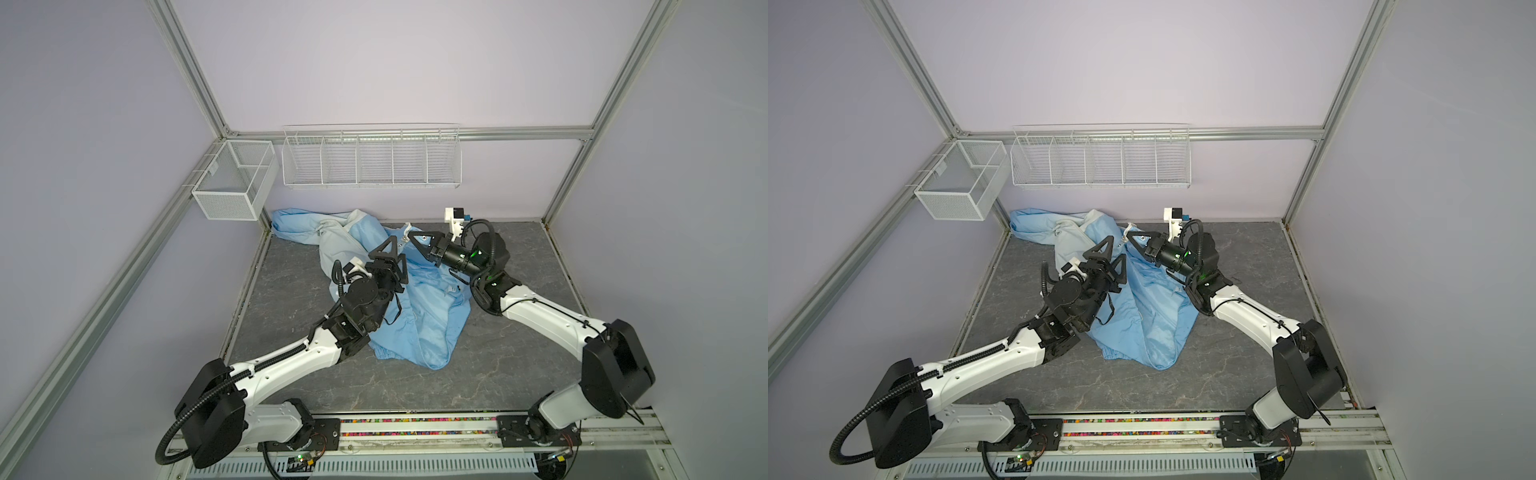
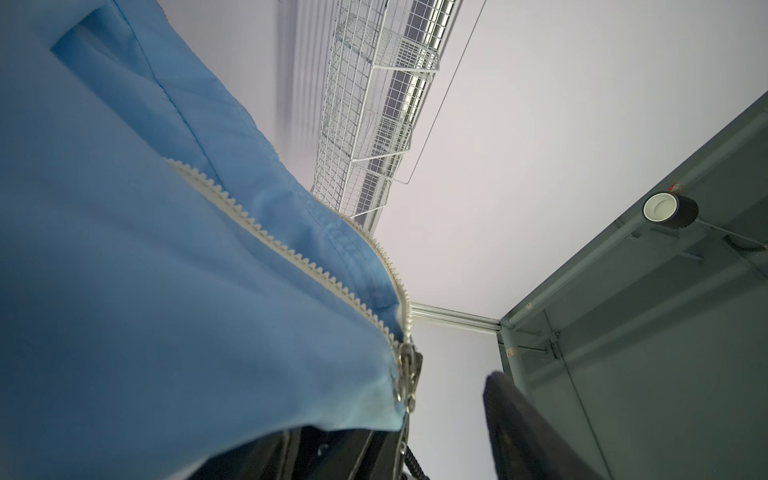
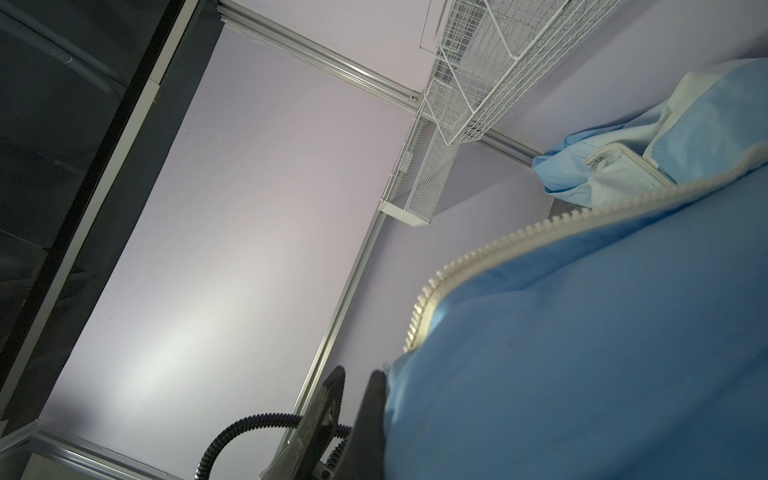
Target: Zip up the jacket
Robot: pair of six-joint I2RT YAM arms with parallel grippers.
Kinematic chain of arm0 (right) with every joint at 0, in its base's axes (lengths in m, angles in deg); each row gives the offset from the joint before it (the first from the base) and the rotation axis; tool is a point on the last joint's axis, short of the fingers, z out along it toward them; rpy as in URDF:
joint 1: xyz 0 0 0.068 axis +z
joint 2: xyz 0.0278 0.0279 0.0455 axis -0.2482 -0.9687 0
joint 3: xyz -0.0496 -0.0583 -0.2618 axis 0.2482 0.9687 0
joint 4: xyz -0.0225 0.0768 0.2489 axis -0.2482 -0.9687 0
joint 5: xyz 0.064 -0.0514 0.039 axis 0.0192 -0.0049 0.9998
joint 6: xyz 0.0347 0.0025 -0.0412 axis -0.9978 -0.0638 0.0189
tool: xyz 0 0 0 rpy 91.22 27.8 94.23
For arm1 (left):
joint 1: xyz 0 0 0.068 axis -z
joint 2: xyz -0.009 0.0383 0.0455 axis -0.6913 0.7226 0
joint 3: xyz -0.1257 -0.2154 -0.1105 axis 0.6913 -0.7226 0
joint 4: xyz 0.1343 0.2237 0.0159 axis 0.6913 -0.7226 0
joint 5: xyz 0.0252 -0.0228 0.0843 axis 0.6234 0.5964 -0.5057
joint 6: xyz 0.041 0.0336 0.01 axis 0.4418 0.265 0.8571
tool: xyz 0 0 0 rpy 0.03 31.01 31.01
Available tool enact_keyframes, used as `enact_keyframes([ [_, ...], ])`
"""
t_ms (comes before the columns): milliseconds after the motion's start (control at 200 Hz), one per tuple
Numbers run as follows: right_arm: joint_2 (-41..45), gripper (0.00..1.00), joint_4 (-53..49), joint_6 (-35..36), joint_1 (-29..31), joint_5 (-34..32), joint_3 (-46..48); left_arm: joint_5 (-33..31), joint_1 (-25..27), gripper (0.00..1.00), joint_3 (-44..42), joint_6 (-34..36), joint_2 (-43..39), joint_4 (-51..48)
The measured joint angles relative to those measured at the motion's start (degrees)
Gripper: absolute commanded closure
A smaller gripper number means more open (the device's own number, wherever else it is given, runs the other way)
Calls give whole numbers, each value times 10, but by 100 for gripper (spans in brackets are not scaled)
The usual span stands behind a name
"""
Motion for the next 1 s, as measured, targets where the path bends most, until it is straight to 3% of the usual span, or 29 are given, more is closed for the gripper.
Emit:
enact_keyframes([
  [395, 6, 93, 0, 1, 1, -4, 7, 6, 0, 76, 5, 4, 22, 8],
  [445, 7, 93, 0, 2, 1, -4, 7, 8, 0, 76, 6, 5, 26, 12],
  [575, 7, 93, 0, 2, 1, -4, 9, 10, 0, 58, 6, 5, 32, 19],
  [680, 7, 93, 0, 2, 1, -4, 10, 13, 0, 53, 9, 5, 36, 21],
  [825, 7, 93, 0, 2, 1, -4, 11, 12, 0, 54, 13, 5, 36, 23],
  [1000, 7, 93, 1, 2, 1, -4, 11, 6, 0, 66, 14, 4, 38, 28],
])
